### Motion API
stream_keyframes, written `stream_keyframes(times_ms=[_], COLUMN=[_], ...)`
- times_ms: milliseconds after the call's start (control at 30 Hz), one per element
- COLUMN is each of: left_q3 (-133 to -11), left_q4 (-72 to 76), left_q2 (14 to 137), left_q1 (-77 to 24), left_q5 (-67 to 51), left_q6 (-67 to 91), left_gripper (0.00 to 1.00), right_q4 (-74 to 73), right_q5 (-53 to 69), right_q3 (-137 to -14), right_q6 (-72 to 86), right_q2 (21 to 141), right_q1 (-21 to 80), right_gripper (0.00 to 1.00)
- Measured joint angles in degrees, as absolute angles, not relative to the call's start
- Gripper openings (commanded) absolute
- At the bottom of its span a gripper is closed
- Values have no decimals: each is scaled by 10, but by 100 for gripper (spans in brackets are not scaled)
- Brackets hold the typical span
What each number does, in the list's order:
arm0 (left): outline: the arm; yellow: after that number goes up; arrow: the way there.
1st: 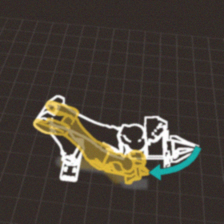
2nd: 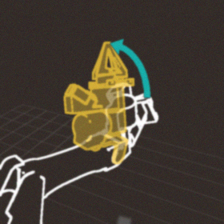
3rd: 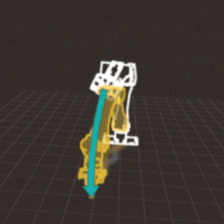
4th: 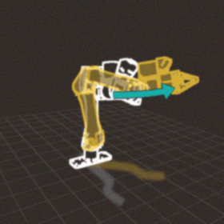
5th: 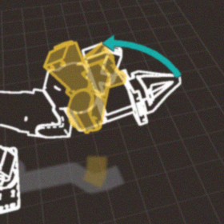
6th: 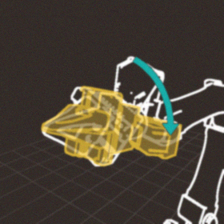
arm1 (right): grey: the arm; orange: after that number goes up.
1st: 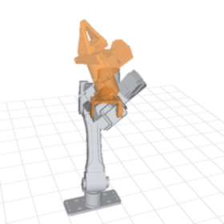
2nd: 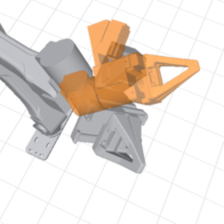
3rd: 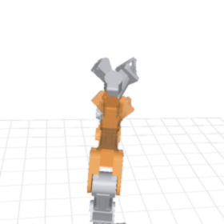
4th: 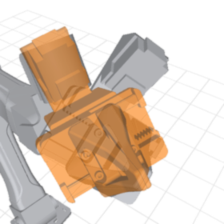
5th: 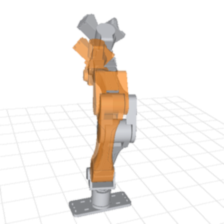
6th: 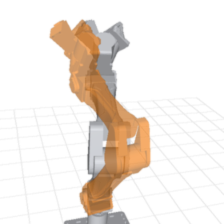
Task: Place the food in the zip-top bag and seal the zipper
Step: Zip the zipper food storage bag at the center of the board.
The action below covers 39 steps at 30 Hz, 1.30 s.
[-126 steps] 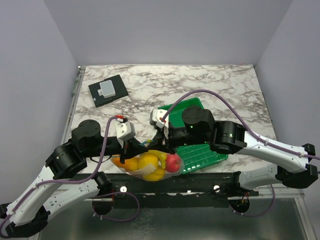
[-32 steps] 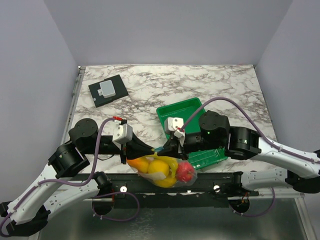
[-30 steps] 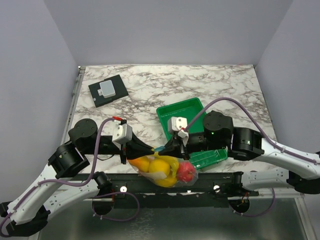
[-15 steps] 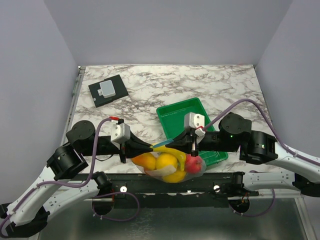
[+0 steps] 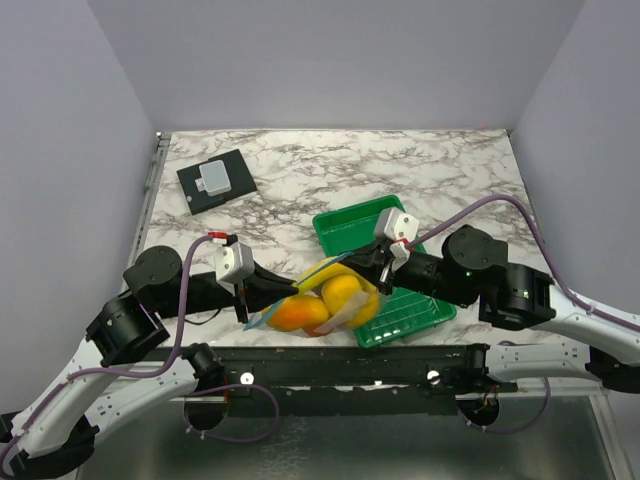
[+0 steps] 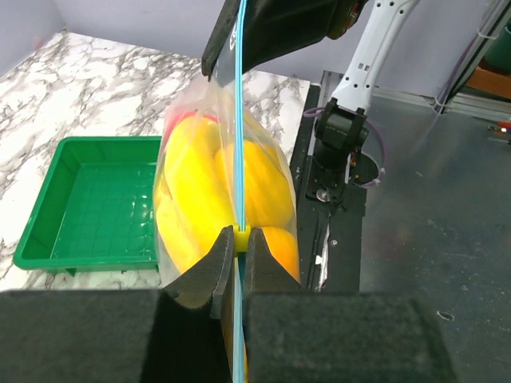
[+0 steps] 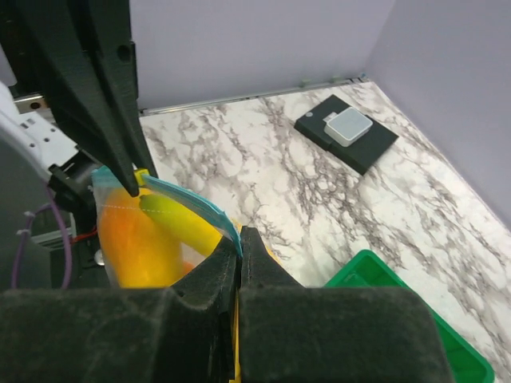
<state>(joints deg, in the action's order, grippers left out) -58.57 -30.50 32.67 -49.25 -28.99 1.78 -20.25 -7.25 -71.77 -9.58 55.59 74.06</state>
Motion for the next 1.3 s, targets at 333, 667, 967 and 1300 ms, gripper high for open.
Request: stream_keyframes(times_ms=[333, 667, 967, 1300], left_q3=[-584, -582, -582, -582], left_q4=[-319, -324, -322, -323], left_q2=[327, 332, 344, 350], left_q1=[-493, -492, -492, -492], left_q5=[-262, -246, -235, -229], left_q6=[21, 25, 25, 25], left_gripper=[0, 0, 0, 0], right_q4=[-142, -56, 6, 109], right_q5=[-174, -275, -381, -516], right_q3=[-675, -631, -627, -622], right_q6=[-116, -155, -199, -298], right_q2=[550, 539, 548, 592], right_q1=[743, 747, 747, 747], right_gripper=[1, 1, 1, 1])
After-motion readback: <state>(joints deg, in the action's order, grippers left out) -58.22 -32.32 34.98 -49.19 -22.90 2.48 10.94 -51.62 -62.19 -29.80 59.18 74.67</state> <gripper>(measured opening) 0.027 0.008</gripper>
